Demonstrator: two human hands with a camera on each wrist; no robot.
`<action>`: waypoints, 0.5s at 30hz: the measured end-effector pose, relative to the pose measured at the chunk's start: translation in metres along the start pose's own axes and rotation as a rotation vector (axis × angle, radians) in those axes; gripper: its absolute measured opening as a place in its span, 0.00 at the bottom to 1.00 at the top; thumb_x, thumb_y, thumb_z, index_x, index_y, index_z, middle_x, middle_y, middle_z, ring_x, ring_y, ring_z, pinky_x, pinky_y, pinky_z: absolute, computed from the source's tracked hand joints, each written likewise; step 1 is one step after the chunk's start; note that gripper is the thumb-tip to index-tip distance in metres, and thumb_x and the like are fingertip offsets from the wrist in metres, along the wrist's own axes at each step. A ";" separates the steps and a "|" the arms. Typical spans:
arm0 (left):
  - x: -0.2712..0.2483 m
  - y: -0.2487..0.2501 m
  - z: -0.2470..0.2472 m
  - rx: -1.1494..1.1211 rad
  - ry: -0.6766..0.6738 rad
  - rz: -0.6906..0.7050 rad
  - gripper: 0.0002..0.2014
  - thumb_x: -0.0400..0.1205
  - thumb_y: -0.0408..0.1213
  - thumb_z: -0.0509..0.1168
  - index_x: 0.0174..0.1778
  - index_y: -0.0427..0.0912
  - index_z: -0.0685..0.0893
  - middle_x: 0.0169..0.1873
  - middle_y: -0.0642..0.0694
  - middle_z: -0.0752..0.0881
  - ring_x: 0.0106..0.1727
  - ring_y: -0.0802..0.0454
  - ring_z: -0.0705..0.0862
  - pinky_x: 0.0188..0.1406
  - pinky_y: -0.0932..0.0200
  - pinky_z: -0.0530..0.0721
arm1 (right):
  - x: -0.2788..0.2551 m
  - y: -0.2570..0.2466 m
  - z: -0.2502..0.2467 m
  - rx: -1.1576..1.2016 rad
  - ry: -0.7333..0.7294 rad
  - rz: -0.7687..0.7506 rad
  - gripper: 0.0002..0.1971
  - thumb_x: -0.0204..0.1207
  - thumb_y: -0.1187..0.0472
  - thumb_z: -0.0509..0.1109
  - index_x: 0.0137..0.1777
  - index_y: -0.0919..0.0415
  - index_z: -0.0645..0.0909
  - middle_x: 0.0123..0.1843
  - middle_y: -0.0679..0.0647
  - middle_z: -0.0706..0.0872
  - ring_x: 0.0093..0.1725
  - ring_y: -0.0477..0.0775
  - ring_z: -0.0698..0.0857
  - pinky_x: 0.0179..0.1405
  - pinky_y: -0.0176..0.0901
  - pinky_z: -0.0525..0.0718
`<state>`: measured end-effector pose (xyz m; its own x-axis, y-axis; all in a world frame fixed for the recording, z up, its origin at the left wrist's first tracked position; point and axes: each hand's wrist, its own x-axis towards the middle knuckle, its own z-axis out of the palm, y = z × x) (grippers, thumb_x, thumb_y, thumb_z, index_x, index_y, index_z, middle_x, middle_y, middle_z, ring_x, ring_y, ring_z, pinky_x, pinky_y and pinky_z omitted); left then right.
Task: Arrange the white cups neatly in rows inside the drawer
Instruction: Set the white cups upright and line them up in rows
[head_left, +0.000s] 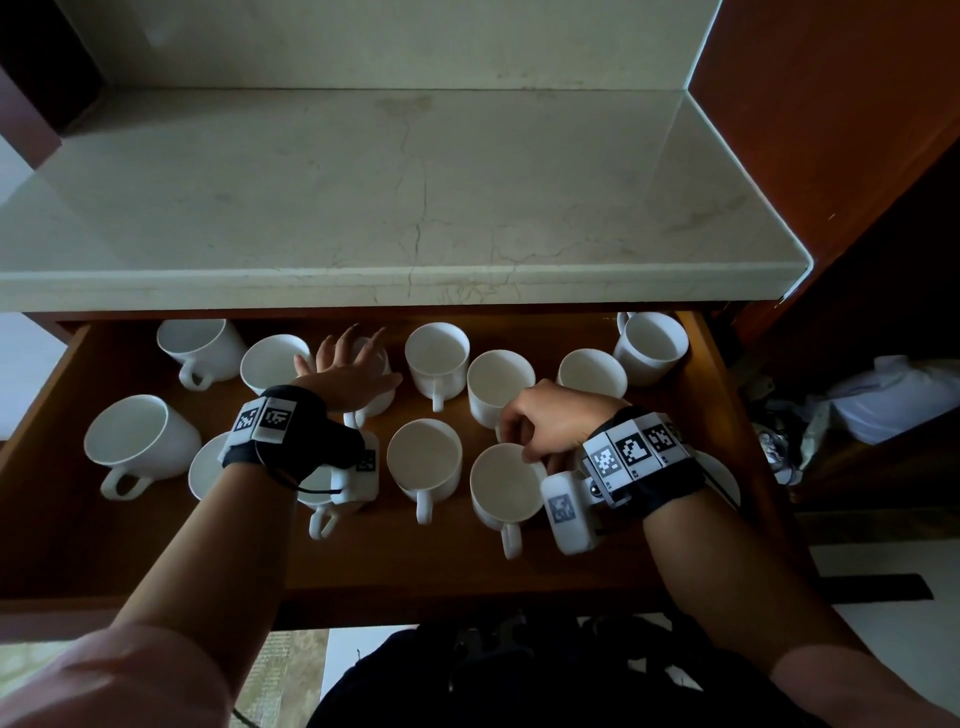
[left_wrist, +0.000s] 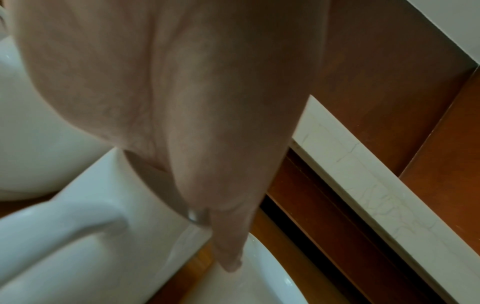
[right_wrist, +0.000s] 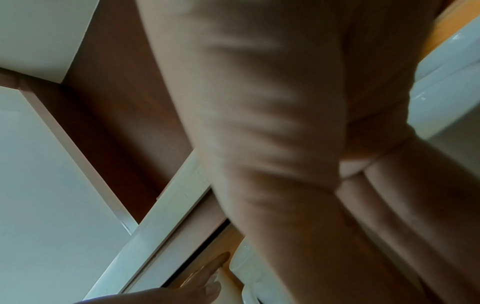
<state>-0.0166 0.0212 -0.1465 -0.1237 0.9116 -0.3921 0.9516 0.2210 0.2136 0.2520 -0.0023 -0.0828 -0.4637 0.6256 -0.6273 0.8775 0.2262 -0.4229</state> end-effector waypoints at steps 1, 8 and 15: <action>0.000 0.000 0.000 -0.002 -0.001 -0.003 0.36 0.80 0.64 0.55 0.80 0.68 0.44 0.83 0.56 0.40 0.84 0.44 0.38 0.77 0.30 0.39 | 0.000 0.001 0.000 0.003 0.002 -0.003 0.14 0.73 0.72 0.72 0.56 0.59 0.83 0.43 0.49 0.84 0.35 0.56 0.90 0.32 0.41 0.90; 0.001 0.001 0.001 -0.004 0.006 -0.009 0.36 0.80 0.65 0.55 0.80 0.68 0.45 0.83 0.56 0.41 0.83 0.44 0.38 0.77 0.29 0.39 | 0.003 0.005 0.000 0.023 0.001 -0.028 0.14 0.73 0.71 0.72 0.57 0.58 0.83 0.48 0.52 0.87 0.38 0.54 0.91 0.35 0.42 0.91; -0.003 0.005 -0.003 -0.020 -0.004 -0.021 0.35 0.80 0.65 0.54 0.81 0.67 0.45 0.83 0.54 0.41 0.84 0.44 0.38 0.77 0.30 0.38 | 0.000 0.022 -0.014 0.197 0.025 -0.122 0.11 0.76 0.60 0.72 0.58 0.56 0.85 0.47 0.54 0.90 0.33 0.51 0.91 0.28 0.39 0.87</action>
<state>-0.0128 0.0208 -0.1417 -0.1423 0.9051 -0.4006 0.9430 0.2470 0.2229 0.2734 0.0129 -0.0833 -0.5592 0.6216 -0.5485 0.7732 0.1524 -0.6156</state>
